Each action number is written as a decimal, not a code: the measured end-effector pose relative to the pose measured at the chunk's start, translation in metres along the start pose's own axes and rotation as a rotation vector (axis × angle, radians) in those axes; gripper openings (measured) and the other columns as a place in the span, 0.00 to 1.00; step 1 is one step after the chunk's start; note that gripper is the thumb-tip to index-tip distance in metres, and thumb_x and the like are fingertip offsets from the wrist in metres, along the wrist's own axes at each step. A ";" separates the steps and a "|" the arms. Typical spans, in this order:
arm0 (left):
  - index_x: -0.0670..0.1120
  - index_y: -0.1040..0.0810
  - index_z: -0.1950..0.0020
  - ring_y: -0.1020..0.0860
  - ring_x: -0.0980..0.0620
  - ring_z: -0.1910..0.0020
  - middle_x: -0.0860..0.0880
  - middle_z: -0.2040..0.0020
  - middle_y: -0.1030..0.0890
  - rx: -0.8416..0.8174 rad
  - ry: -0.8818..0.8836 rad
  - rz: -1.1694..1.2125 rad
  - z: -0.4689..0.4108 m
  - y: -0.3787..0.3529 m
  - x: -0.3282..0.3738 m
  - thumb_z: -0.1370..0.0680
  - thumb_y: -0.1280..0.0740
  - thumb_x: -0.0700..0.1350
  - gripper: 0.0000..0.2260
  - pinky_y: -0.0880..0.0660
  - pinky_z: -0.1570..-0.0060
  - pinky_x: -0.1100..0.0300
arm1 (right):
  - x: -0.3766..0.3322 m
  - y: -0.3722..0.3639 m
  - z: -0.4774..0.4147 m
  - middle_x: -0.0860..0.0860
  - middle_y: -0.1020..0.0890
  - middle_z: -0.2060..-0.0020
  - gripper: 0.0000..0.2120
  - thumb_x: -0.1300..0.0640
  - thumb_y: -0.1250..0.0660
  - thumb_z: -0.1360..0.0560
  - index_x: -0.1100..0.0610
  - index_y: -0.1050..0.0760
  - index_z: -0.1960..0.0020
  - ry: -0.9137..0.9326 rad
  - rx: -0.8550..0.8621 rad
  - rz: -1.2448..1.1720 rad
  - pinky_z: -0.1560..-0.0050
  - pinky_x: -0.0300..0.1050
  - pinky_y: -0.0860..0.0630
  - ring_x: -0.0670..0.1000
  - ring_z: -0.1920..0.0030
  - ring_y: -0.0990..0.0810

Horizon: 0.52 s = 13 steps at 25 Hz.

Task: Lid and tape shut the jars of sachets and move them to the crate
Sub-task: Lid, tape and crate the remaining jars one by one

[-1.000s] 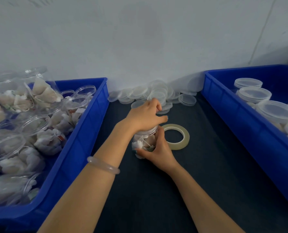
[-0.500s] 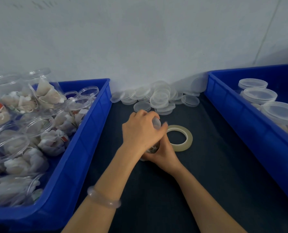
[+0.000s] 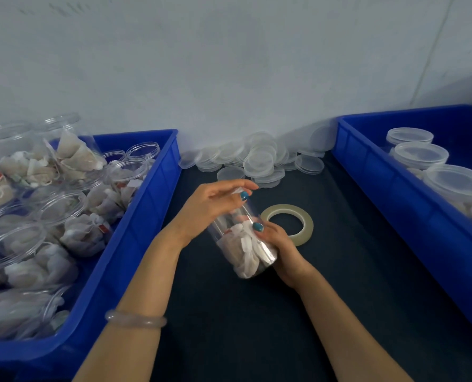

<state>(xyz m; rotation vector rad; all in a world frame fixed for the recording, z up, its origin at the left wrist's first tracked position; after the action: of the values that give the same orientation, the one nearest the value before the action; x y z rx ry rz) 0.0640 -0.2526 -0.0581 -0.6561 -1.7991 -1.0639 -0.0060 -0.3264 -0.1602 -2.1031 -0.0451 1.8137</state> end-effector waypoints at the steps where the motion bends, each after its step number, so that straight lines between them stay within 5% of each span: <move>1: 0.55 0.18 0.41 0.21 0.60 0.39 0.58 0.43 0.17 0.013 -0.019 0.022 0.001 0.000 0.001 0.20 0.33 0.45 0.10 0.25 0.47 0.70 | -0.001 -0.001 0.001 0.57 0.17 0.52 0.22 0.45 0.30 0.33 0.57 0.19 0.46 0.006 -0.032 -0.006 0.48 0.45 0.23 0.54 0.51 0.18; 4: 0.52 0.17 0.42 0.20 0.56 0.39 0.54 0.42 0.16 -0.013 -0.095 0.061 0.002 -0.003 0.008 0.22 0.32 0.44 0.10 0.24 0.45 0.65 | -0.003 -0.002 0.003 0.56 0.16 0.53 0.21 0.46 0.30 0.34 0.57 0.19 0.47 -0.003 -0.090 -0.018 0.50 0.44 0.22 0.53 0.53 0.18; 9: 0.51 0.19 0.39 0.22 0.54 0.36 0.54 0.40 0.17 0.000 -0.148 -0.013 0.002 0.002 0.008 0.24 0.31 0.48 0.13 0.27 0.36 0.61 | -0.010 0.000 0.005 0.51 0.16 0.44 0.27 0.42 0.30 0.31 0.52 0.23 0.35 0.038 -0.031 0.178 0.42 0.45 0.23 0.51 0.42 0.18; 13: 0.59 0.18 0.41 0.26 0.60 0.34 0.62 0.39 0.20 0.126 -0.140 -0.303 0.003 0.013 -0.002 0.26 0.28 0.47 0.15 0.28 0.36 0.61 | -0.040 0.039 0.016 0.40 0.17 0.47 0.14 0.51 0.29 0.26 0.49 0.20 0.41 0.295 0.391 0.771 0.40 0.48 0.22 0.43 0.42 0.21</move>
<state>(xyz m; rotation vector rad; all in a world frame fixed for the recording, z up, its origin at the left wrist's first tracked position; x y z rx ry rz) 0.0742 -0.2437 -0.0558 -0.3969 -2.1169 -1.1117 -0.0361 -0.3687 -0.1351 -2.2059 1.2367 1.6304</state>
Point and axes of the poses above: each hand's wrist, its own z-axis away from the middle knuckle, its own y-axis out of the back of the hand, x = y × z, the point moved 9 cm from there along -z, towards the middle knuckle
